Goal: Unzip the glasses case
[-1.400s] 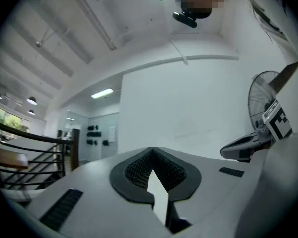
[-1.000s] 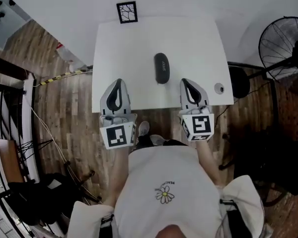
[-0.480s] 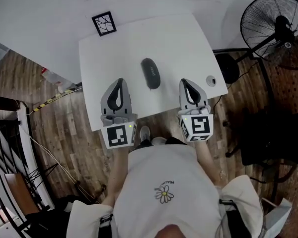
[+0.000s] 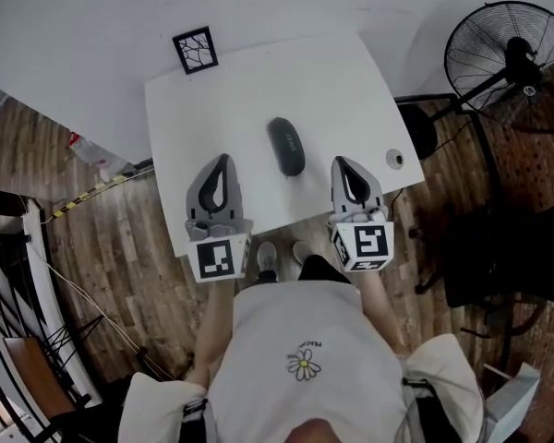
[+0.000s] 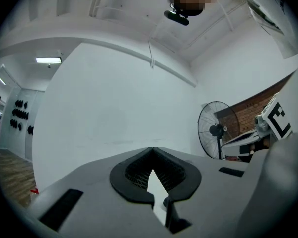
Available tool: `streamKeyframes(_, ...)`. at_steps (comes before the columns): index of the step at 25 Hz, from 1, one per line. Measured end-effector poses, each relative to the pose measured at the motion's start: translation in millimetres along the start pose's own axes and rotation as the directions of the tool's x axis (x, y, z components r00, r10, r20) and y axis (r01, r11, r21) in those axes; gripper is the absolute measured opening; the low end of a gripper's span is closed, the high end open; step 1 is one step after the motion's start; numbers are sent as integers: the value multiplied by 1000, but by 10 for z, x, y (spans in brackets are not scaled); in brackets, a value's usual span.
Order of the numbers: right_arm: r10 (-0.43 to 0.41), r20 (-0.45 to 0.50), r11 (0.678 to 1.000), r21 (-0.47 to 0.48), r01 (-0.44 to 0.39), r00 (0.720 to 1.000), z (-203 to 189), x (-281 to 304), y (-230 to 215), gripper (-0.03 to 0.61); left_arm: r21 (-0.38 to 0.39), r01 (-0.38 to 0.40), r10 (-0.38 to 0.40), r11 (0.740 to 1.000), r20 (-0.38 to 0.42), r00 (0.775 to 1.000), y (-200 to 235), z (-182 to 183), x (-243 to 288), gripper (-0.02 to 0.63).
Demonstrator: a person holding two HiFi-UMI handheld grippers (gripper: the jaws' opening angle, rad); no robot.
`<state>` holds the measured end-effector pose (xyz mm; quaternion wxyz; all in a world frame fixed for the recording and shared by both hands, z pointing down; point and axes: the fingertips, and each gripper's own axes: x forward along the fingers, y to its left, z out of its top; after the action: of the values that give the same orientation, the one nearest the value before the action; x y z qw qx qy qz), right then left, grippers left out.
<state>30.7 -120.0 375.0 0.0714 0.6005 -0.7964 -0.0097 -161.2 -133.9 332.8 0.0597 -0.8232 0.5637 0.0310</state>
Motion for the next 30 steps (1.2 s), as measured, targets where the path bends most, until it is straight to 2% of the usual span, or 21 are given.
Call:
streamKeyframes(5,12,6,1000,-3,-12,1000,-68,38,-193,6,4,-39,39,999,-4,999,-72,-81,138,14)
streamKeyframes(11,87,-35,996,-23,-88,996,-198,105,-362,6,13,-86,86,996,-35,996,-186,-236,220,14)
streamKeyframes(17,130,-57,991,13,-130,990,-335,203,-429,6,-16,-78,75,997,-159,984,-309,-679,284,14)
streamKeyframes(19,145,-64,989,19,-144,987,-373,239,-418,6,7,-17,18,1000,-164,986,-369,-784,315,14)
streamKeyframes(22,162,-74,987,23,-161,984,-433,262,-423,6,78,151,-138,985,-154,978,-499,-892,495,14)
streamKeyframes(26,176,-97,984,28,-174,980,-528,261,-414,6,110,307,-280,945,-205,938,-604,-1028,748,14)
streamKeyframes(30,176,-123,984,55,-170,977,-630,250,-407,6,69,362,-319,930,-340,884,-681,-1544,759,14)
